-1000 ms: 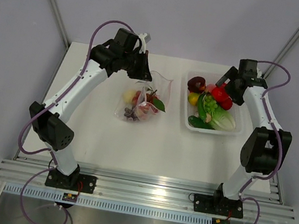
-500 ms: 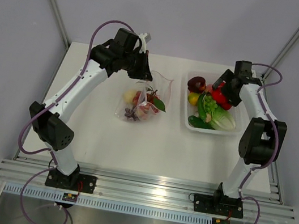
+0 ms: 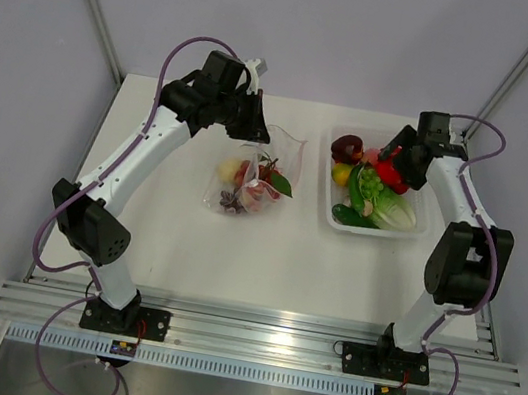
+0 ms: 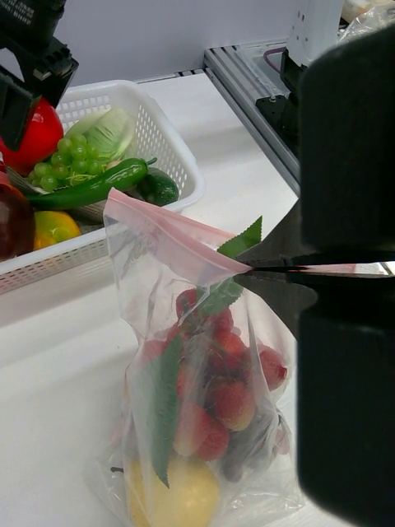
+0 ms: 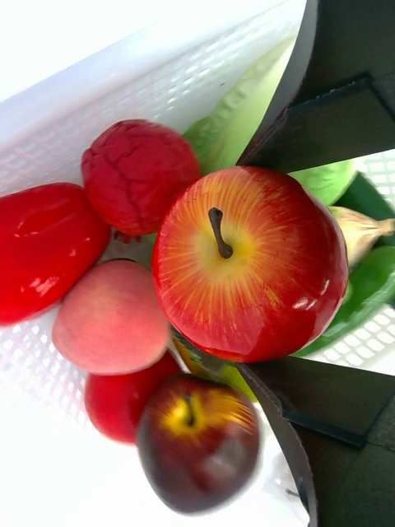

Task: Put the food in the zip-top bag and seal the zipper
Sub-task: Pick up the fake fruit from the bin, then place the fake fruit in the zipper food storage bag.

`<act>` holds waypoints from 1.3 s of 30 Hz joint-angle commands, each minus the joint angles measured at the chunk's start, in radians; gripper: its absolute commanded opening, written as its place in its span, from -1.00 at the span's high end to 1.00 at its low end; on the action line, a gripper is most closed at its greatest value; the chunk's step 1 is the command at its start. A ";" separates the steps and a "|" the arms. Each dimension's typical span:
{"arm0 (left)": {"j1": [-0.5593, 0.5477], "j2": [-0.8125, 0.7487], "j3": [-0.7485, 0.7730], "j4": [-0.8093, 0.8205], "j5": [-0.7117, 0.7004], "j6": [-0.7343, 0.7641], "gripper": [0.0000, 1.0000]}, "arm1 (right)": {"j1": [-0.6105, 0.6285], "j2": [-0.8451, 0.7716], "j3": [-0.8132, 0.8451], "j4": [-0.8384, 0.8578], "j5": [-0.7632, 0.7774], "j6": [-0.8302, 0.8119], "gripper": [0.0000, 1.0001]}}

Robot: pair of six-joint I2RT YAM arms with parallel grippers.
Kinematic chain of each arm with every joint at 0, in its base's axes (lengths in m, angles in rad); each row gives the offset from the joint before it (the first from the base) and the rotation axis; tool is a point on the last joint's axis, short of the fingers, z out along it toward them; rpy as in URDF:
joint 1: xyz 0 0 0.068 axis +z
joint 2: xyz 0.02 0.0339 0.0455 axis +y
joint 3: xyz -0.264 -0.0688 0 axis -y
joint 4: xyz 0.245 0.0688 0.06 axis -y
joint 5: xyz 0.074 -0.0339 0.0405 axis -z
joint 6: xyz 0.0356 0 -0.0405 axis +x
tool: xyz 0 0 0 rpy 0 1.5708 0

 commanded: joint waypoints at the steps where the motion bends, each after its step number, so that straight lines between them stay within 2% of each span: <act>1: -0.001 -0.025 -0.008 0.076 0.039 -0.016 1.00 | -0.005 -0.164 -0.037 0.036 -0.020 0.014 -0.24; 9: -0.007 -0.020 0.001 0.082 0.053 -0.011 1.00 | 0.001 -0.402 -0.114 0.031 -0.149 0.048 -0.26; 16: -0.007 -0.006 -0.001 0.088 0.085 -0.023 1.00 | 0.192 -0.494 -0.094 0.011 -0.122 0.088 -0.26; 21: -0.007 -0.020 -0.001 0.084 0.081 -0.020 1.00 | 0.386 -0.462 -0.065 0.050 -0.106 0.143 -0.26; 28: -0.007 -0.032 -0.017 0.070 0.090 -0.014 1.00 | 0.550 -0.347 -0.017 0.097 -0.082 0.181 -0.28; 39: -0.006 -0.046 -0.039 0.114 0.162 -0.043 1.00 | 0.633 -0.195 0.002 0.179 -0.095 0.243 -0.31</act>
